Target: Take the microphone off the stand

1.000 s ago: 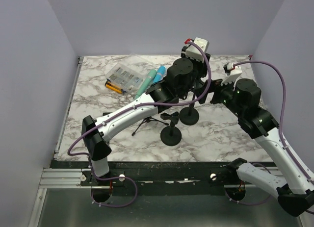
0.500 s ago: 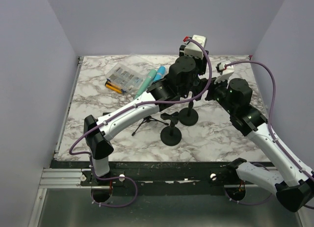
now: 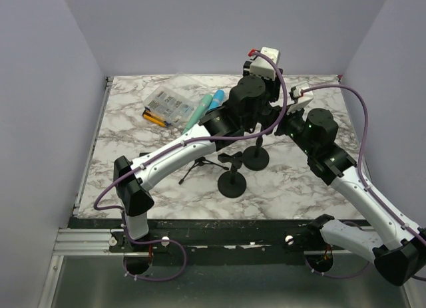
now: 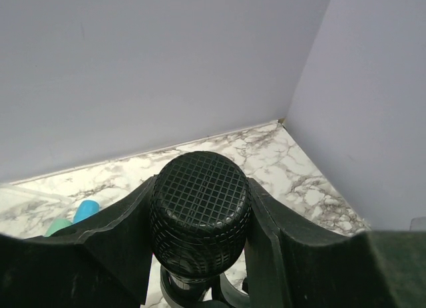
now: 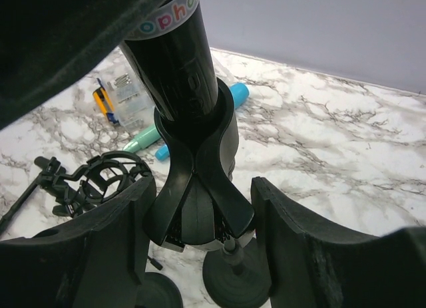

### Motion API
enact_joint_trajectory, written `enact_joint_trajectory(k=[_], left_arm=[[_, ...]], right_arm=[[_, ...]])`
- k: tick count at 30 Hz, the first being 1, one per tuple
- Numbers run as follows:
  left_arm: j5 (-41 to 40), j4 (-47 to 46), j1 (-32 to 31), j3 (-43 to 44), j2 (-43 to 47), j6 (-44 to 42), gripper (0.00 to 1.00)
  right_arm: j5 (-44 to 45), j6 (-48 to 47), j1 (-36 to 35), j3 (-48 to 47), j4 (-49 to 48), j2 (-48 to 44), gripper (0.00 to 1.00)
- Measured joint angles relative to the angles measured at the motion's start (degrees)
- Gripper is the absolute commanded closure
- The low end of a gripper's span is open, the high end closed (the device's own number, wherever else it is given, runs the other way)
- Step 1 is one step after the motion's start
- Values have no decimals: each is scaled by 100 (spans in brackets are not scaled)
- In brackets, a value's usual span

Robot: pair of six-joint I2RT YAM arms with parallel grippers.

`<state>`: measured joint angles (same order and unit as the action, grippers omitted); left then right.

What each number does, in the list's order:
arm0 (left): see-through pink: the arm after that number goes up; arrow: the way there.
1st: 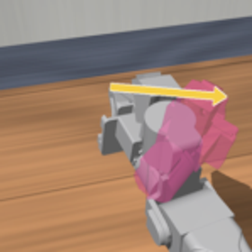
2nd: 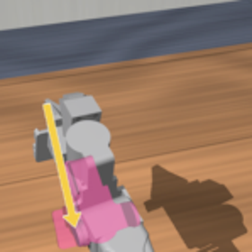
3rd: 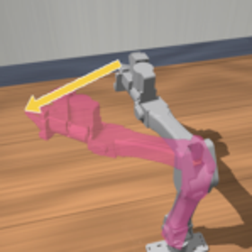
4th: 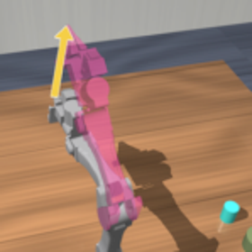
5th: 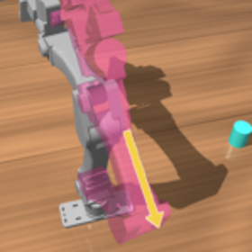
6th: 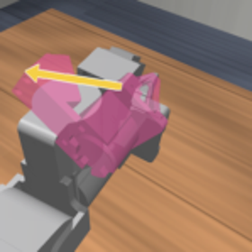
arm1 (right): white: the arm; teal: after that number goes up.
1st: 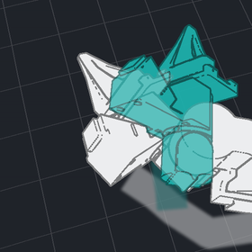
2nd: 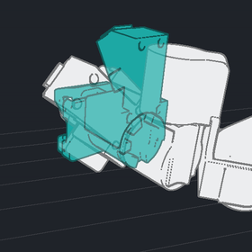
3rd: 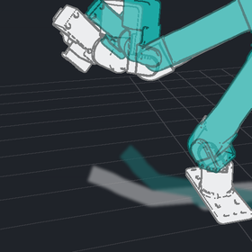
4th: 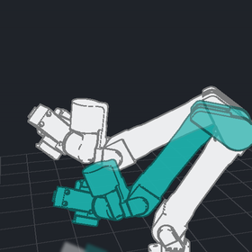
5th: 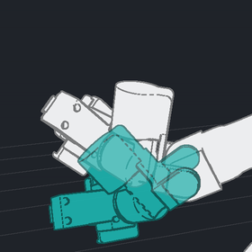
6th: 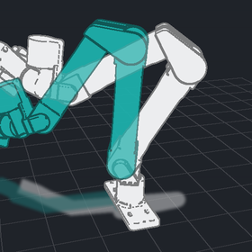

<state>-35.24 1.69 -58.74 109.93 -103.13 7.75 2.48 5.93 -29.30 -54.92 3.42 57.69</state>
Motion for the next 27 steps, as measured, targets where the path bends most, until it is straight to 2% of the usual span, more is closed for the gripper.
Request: enact_joint_trajectory(k=[7, 8, 10, 11, 12, 14, 18, 27], left_arm=[[260, 470, 7, 254, 15, -72, 100], [306, 678, 11, 385, 4, -83, 100], [400, 1025, 11, 632, -44, -92, 100], [439, 1108, 11, 697, -57, -107, 100], [461, 1150, 9, 721, -59, -120, 100], [492, 1154, 11, 721, -59, -144, 100], [494, 960, -4, 538, 7, -136, 100], [490, 859, -17, 457, 39, -133, 100]], right_arm=[[26, 2, -24, 13, -76, 39, 99], [22, 2, -28, 9, -83, 42, 92], [22, 2, -37, -26, -37, 70, 50], [22, 0, -37, -76, 15, 105, 35], [22, -4, -39, -144, 98, 162, 27], [50, -4, -39, -291, 291, 269, 18], [205, -59, -22, -315, 699, 234, 11], [160, -295, -20, -284, 752, 26, 11]])
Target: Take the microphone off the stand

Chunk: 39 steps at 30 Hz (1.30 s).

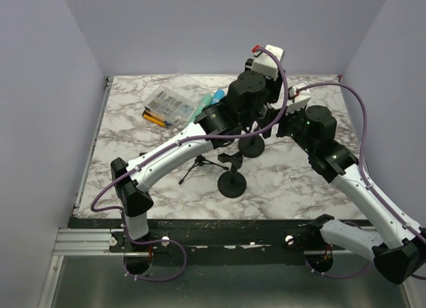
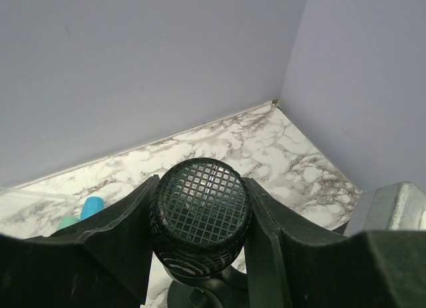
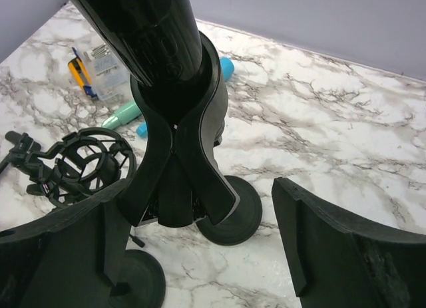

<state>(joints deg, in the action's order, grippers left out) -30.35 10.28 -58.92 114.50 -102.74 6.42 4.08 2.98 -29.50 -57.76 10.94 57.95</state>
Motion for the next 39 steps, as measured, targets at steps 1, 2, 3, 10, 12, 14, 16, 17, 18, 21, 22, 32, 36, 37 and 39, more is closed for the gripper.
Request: enact_joint_trajectory(k=[1, 2, 3, 10, 12, 14, 16, 17, 18, 21, 22, 32, 36, 37, 39], left_arm=[[0, -2, 2, 0, 0, 0, 100], [-2, -2, 2, -2, 0, 0, 100], [0, -2, 2, -2, 0, 0, 100], [-4, -107, 4, -13, 2, 26, 100], [-2, -153, 2, -13, 17, 26, 100], [-2, -142, -4, -13, 31, 17, 100], [-2, -149, -4, 0, 31, 17, 100], [0, -146, -4, 13, 31, 0, 100], [2, -144, -4, 26, 33, -20, 100], [13, -101, -4, 186, 35, -179, 100], [20, -87, -7, 271, 35, -254, 100], [157, -243, -494, 1335, 754, -1764, 100], [181, -275, -579, 1445, 1390, -1989, 100], [162, -328, -570, 1290, 1617, -2017, 100], [22, -535, -557, 673, 2253, -2081, 100]], right_arm=[[-24, -13, 0, 0, -13, 26, 14], [-48, -33, 0, 0, -24, 63, 16], [-68, -57, 0, 0, -33, 109, 19], [-186, -229, 28, 37, -81, 295, 100], [-201, -192, 39, 42, -85, 295, 100], [-177, -188, 31, 72, -116, 289, 100], [-111, -170, 31, 94, -142, 273, 100], [-72, -153, 31, 94, -142, 273, 100], [-48, -140, 31, 94, -140, 273, 100], [13, -101, 31, 92, -142, 295, 100], [31, -85, 31, 87, -144, 308, 100], [170, 94, 31, -22, -28, 367, 100], [247, 199, 31, -192, 251, 389, 100], [267, 219, 31, -251, 356, 389, 100], [297, 278, 31, -446, 695, 404, 100]])
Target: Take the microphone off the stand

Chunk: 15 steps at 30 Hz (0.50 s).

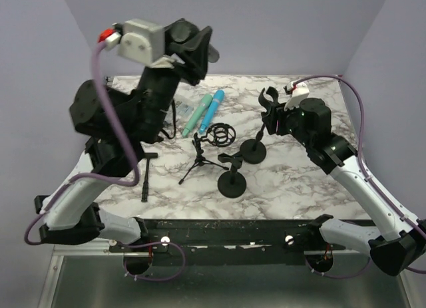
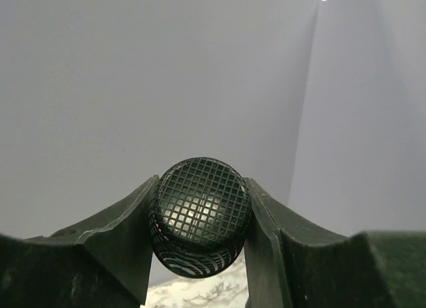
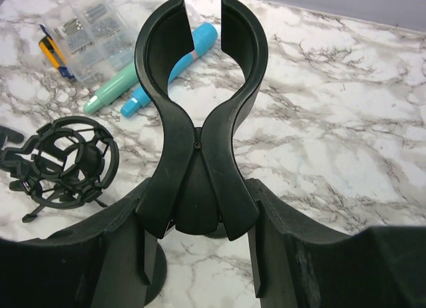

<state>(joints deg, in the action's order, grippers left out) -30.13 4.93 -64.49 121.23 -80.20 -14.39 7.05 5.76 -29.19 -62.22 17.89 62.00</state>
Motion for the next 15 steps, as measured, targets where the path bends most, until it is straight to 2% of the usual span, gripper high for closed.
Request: enact_joint_trajectory(k=[8, 15], left_arm=[[-610, -691, 72, -2898, 2116, 243, 100], [-704, -621, 387, -4409, 2715, 520, 100]], right_arm=[[-96, 87, 0, -710, 1137, 138, 100], [-326, 83, -44, -616, 1222, -24, 100]])
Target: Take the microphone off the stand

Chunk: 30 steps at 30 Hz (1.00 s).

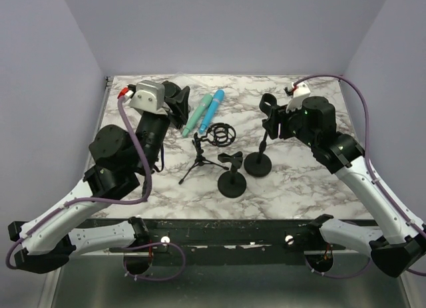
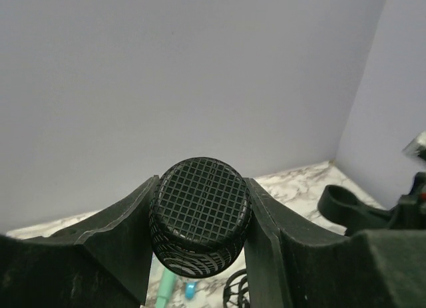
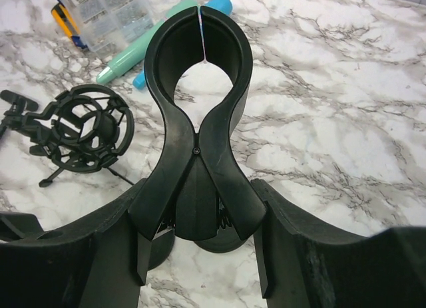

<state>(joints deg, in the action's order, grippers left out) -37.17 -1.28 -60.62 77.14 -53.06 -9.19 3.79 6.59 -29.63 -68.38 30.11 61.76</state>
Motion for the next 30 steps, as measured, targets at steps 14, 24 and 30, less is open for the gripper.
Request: enact_joint_trajectory(k=[14, 24, 30], left_arm=[[348, 153, 1388, -1488, 490, 911, 100], [516, 98, 1453, -1985, 592, 1182, 100], [518, 7, 1453, -2109, 756, 1207, 100]], right_arm=[[109, -57, -656, 341, 79, -396, 99], [627, 31, -1088, 378, 273, -511, 53], [656, 330, -1093, 234, 509, -428, 16]])
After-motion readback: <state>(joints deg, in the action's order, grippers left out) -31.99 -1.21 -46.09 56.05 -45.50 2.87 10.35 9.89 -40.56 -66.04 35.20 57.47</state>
